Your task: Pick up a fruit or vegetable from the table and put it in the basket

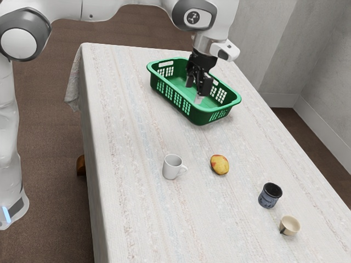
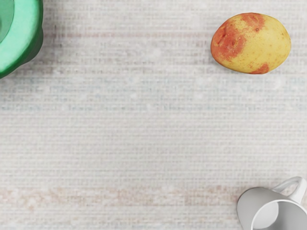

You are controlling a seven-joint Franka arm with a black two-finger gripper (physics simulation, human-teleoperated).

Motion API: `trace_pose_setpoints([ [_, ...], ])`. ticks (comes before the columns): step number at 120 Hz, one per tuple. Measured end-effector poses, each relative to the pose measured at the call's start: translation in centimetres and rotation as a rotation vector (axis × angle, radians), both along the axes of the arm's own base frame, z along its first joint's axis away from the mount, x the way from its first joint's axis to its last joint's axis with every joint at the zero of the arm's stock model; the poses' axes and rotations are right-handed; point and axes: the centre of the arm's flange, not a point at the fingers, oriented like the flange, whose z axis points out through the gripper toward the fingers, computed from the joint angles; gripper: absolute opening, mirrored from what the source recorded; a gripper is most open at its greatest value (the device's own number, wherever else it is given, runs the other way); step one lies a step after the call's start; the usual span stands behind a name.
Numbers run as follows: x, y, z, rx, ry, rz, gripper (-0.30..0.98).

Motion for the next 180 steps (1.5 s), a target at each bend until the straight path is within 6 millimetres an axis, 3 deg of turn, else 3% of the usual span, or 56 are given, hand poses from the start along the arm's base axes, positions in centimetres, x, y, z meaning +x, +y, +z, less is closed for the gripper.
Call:
trace_pose_setpoints([
  [1,0.0,0.0,0.0,0.000,0.000,0.000,0.68],
  [4,3.5,0.3,1.0,-0.012,-0.017,-0.026,0.68],
  [6,4.8,2.1,1.4,-0.030,-0.023,-0.022,0.68],
  [9,5.3,9.2,1.7,-0.055,-0.027,0.061,0.67],
  [12,4.3,16.9,1.8,-0.073,-0.026,0.156,0.68],
  [14,3.4,20.4,1.9,-0.082,-0.023,0.198,0.68],
  [17,2.2,23.8,1.8,-0.093,-0.015,0.231,0.68],
  [21,1.2,26.0,1.8,-0.103,-0.003,0.243,0.68],
  [28,0.1,27.8,2.0,-0.112,0.016,0.238,0.68],
  [34,-1.8,28.0,5.6,-0.090,-0.026,0.229,0.69],
  [39,-4.6,25.9,11.4,-0.045,-0.102,0.189,0.69],
  [46,-7.7,19.2,18.0,0.015,-0.182,0.062,0.69],
  [51,-8.5,14.4,20.3,0.069,-0.199,-0.045,0.69],
  [56,-8.1,9.9,20.8,0.092,-0.191,-0.167,0.69],
  [63,-5.9,4.6,19.1,0.061,-0.160,-0.359,0.68],
  [68,-4.1,2.8,17.4,0.039,-0.141,-0.462,0.68],
  [74,-1.0,3.3,14.2,-0.004,-0.109,-0.545,0.68],
  [82,3.8,5.5,7.4,-0.079,-0.040,-0.623,0.68],
  [94,8.6,2.5,-0.2,-0.121,0.013,-0.799,0.69],
  [105,11.1,0.6,-4.3,-0.129,0.021,-0.920,0.68],
  [129,12.0,-5.1,-10.1,-0.102,0.087,-1.174,0.68],
  [142,11.7,-6.9,-13.0,-0.116,0.122,-1.272,0.68],
  [166,11.1,-11.0,-15.0,-0.145,0.117,-1.426,0.69],
  [180,10.3,-12.1,-16.2,-0.166,0.131,-1.483,0.69],
])
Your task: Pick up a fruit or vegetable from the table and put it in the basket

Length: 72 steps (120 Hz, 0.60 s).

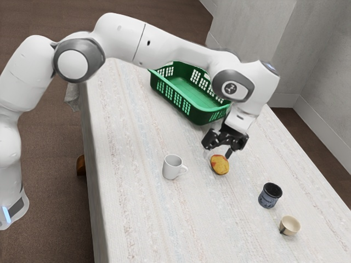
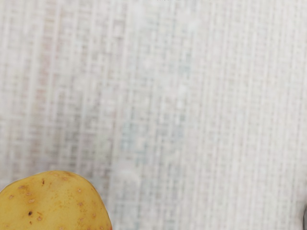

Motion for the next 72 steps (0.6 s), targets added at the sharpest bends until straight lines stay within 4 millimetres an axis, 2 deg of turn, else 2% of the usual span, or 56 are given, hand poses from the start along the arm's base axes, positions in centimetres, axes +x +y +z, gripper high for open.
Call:
trace_pose_setpoints([
  [54,0.5,1.2,-1.5,-0.030,-0.015,-0.075,0.69],
  [72,1.2,3.8,-1.1,-0.027,-0.045,-0.059,0.69],
])
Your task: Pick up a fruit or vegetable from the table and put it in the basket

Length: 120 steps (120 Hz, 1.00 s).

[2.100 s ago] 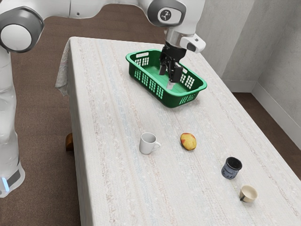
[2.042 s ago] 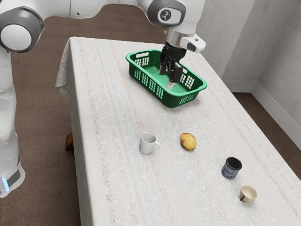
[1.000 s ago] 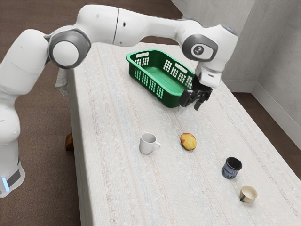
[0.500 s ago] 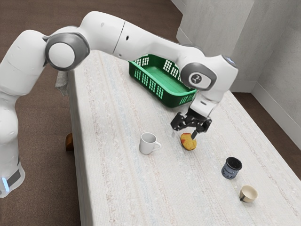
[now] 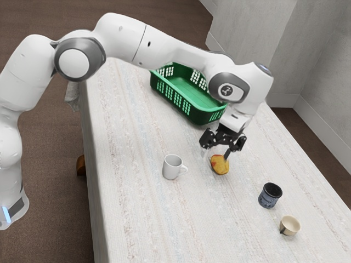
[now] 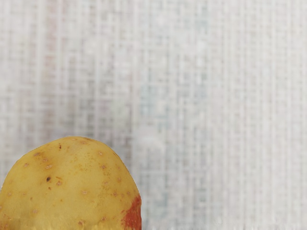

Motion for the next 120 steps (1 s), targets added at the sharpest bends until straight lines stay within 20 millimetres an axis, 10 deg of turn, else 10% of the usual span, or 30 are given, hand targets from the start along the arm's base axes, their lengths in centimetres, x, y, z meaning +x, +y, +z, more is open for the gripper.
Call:
trace_pose_setpoints([
  [78,1.5,-0.4,-3.2,-0.043,-0.063,-0.044,0.67],
  [120,2.2,-0.2,-4.2,-0.051,-0.089,-0.044,0.37],
])
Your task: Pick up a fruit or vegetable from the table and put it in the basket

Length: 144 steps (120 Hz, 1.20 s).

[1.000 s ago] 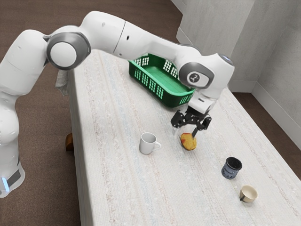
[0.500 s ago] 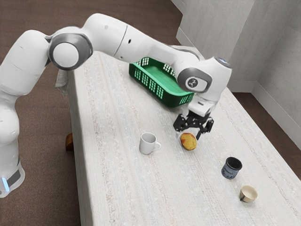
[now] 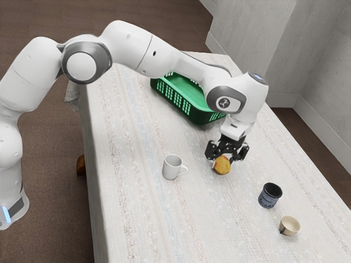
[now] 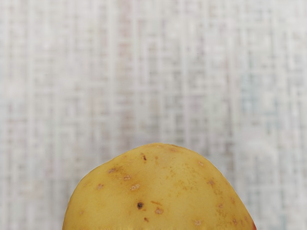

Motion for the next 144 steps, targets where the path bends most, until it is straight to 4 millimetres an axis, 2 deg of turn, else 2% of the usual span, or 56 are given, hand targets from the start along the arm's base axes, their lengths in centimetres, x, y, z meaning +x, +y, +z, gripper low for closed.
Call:
trace_pose_setpoints([
  [14,0.2,0.5,1.3,0.004,-0.027,0.009,0.35],
  [22,0.0,1.6,3.3,0.015,-0.055,0.027,0.33],
  [28,-0.6,5.4,7.8,0.037,-0.111,0.085,0.31],
  [34,-2.2,10.9,14.2,0.070,-0.186,0.173,0.32],
  [39,-3.6,14.3,18.8,0.090,-0.237,0.230,0.34],
  [43,-4.4,16.0,21.0,0.099,-0.255,0.258,0.35],
  [48,-5.2,17.9,22.2,0.107,-0.257,0.285,0.34],
  [54,-5.9,20.2,22.6,0.113,-0.247,0.316,0.34],
  [73,-7.9,28.4,22.2,0.125,-0.217,0.429,0.34],
  [90,-9.6,32.9,22.0,0.132,-0.204,0.491,0.34],
  [109,-9.5,33.9,20.9,0.122,-0.187,0.491,0.34],
  [125,-9.6,34.1,20.7,0.121,-0.180,0.487,0.54],
  [144,-9.6,34.2,20.5,0.120,-0.175,0.485,0.64],
])
